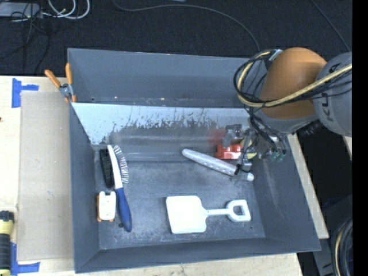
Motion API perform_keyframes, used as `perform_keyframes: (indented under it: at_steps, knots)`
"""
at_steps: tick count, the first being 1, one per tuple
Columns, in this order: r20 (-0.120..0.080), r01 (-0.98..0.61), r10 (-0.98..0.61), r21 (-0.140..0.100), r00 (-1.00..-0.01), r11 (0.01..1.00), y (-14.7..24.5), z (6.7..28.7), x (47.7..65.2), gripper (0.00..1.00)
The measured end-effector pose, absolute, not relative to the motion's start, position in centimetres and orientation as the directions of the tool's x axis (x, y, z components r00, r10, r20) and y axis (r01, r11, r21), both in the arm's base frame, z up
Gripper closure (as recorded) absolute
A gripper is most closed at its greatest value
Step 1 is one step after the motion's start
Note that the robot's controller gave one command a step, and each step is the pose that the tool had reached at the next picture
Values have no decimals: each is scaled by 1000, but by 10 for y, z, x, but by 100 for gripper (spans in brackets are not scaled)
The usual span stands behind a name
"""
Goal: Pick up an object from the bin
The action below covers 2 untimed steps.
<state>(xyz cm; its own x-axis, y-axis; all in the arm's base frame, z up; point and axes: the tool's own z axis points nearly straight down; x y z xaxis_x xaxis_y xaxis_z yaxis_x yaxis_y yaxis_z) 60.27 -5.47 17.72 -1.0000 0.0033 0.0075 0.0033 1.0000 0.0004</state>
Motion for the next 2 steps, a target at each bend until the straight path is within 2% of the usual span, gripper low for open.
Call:
perform_keyframes:
  at_steps: [1,2]
  knots:
    - [1,2,2,0,-1000,1000,-54,182,604,0]
    - [3,-148,-148,1,-989,989,-63,134,575,0]
